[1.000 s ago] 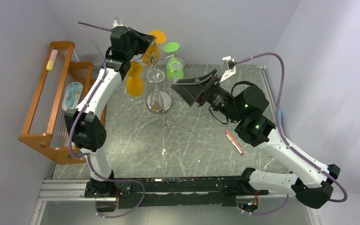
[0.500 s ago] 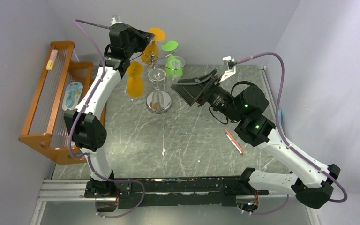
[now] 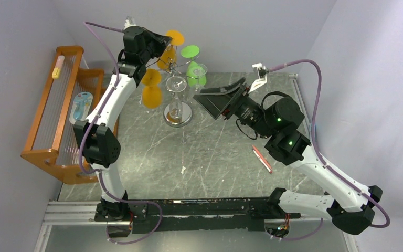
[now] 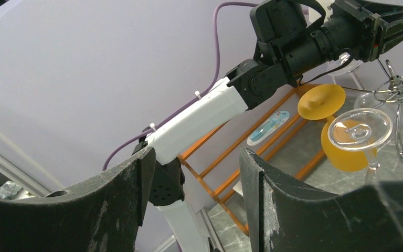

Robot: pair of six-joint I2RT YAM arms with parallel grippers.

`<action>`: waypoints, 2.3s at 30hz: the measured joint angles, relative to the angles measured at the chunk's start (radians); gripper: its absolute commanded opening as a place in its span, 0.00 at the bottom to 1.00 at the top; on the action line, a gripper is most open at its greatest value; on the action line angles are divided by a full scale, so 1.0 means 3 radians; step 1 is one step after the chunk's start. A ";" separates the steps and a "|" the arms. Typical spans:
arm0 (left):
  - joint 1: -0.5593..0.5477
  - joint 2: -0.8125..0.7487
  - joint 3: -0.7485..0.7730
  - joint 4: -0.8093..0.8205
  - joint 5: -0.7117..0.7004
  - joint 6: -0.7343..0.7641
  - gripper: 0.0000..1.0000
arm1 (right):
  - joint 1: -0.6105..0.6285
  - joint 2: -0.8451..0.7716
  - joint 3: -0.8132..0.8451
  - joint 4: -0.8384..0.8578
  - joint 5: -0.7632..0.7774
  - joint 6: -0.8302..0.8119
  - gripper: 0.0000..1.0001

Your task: Place the wine glass upside down on the wine glass rack

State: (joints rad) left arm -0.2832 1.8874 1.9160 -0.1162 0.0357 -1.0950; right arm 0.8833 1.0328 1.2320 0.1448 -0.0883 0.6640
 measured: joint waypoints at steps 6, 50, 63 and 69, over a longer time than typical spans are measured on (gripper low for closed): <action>0.0000 -0.0009 -0.0001 -0.0015 -0.0187 0.0038 0.12 | 0.0000 -0.0014 0.0000 0.0000 0.0008 0.0000 0.63; 0.0045 -0.1698 -0.0500 -0.1193 -0.0861 0.1713 0.75 | 0.0000 -0.0312 -0.0123 -0.1104 0.1091 -0.0575 1.00; 0.0045 -0.3190 -0.1296 -0.2255 -0.1101 0.2455 0.96 | -0.0003 -0.0590 0.0070 -0.2663 0.2413 -0.0683 1.00; 0.0045 -0.3464 -0.1287 -0.2684 -0.1106 0.2439 0.97 | -0.0003 -0.0621 0.0350 -0.3136 0.2762 -0.0696 1.00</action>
State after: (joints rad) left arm -0.2699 0.8482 1.5299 -0.9215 -0.2962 -0.3634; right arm 0.8825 0.8467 1.3369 -0.7959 0.7403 0.4553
